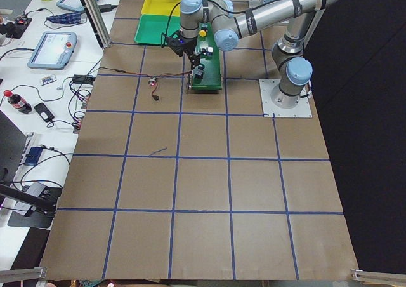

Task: Sort buttons by color to trays
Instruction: 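Lift the yellow button into the yellow tray and release it while the left arm withdraws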

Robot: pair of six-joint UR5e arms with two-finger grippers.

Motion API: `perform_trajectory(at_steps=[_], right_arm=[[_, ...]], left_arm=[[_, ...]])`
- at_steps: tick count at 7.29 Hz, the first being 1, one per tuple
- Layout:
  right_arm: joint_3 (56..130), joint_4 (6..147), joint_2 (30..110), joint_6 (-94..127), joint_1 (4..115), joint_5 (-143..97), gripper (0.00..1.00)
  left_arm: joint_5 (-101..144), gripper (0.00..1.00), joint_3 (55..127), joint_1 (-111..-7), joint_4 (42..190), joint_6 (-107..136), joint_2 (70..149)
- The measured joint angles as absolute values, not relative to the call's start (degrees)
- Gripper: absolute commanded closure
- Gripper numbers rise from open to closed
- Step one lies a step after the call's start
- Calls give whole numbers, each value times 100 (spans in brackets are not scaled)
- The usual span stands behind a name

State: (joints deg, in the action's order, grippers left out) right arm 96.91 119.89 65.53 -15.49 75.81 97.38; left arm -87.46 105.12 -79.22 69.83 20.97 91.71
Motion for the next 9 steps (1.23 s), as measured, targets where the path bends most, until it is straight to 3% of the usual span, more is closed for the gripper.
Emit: perform_trajectory(at_steps=[1,2,6,7,9], right_arm=[[9687,11990,6381,-1700,7414,9751,40],[9695,12003,6262,-1814,7308,9749,16],[9712,11899,6318,-1952,7266,9501,9],[9720,11672,6469,-1952,7280,9438,0],[9895,11238,6948,-1985,7325,9352,0]], left_arm=[[-8752,0,10114,-7945,7584,1491,9191],[-8756,0,9820,-8011,8016,1073,9202],[-8811,0,9561,-8670,8281,152,9176],[-8784,0,9550,-8799,8288,25,9157],[-8793,0,9605,-9096,8304,-51,9137]])
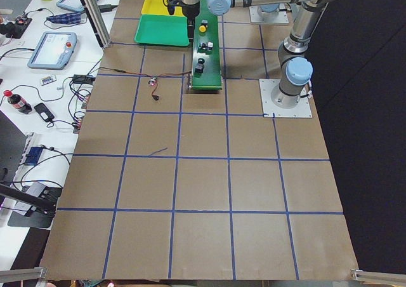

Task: Sort buttons by color to trays
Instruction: 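Move the right gripper back down to the second yellow-capped button on the belt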

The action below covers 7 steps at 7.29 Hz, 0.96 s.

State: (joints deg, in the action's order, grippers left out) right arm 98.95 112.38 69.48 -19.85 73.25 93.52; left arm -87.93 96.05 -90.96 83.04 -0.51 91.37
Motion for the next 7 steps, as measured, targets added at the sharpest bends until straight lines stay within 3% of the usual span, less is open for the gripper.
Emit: perform_trajectory(at_steps=[5,7], right_arm=[[11934,11242,8997,-2048,8008,9337,0],[12227,11315,9219,-2068,8221,9381,0]], left_arm=[[-8803,0,9658,-9228,8251,-61,9098],[-8793,0,9698,-9232,8239,-49,9102]])
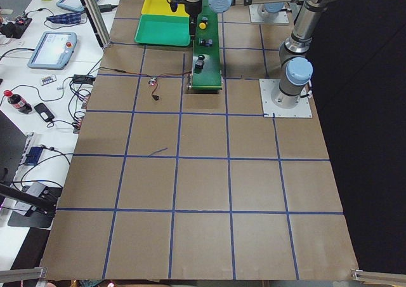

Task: Sort buttons by color to trays
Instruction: 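Move the right gripper back down to the second yellow-capped button on the belt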

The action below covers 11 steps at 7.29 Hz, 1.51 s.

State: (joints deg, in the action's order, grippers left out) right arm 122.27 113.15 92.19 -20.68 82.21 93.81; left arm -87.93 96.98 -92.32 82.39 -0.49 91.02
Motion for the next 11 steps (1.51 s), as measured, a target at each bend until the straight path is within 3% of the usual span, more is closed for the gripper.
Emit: perform_trajectory(at_steps=[7,11], right_arm=[[12296,11915,9134,-2292,8705,9099,0],[12296,11982,9052,-4720,8801,8903,5]], left_arm=[[-8778,0,9786,-9206,8083,-29,9052],[-8770,0,9805,-9181,8016,11,9066]])
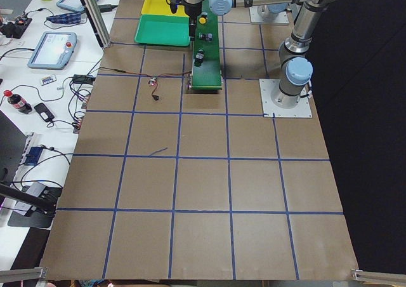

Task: Sort buttons by color to trays
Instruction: 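Grasp the yellow-capped button with the right gripper and lift it toward the trays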

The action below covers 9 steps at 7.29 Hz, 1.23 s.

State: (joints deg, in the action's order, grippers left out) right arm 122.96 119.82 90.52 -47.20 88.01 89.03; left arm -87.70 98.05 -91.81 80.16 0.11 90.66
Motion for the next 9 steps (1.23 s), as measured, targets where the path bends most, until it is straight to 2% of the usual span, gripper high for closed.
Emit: perform_trajectory(at_steps=[3,4,7,8,9], right_arm=[[12281,12233,8791,-6492,8809,8636,12],[12282,12345,8735,-6818,8810,8635,19],[12285,12524,8611,-7243,8814,8633,22],[12282,12580,8560,-7305,8811,8635,34],[12279,12635,8528,-7352,8808,8633,55]], left_arm=[[-8807,0,9927,-9200,8000,-17,9042],[-8810,0,9944,-9201,7994,-33,9039],[-8815,0,9961,-9202,7993,-57,9043],[-8815,0,9962,-9202,7996,-58,9043],[-8818,0,9962,-9202,7997,-57,9044]])
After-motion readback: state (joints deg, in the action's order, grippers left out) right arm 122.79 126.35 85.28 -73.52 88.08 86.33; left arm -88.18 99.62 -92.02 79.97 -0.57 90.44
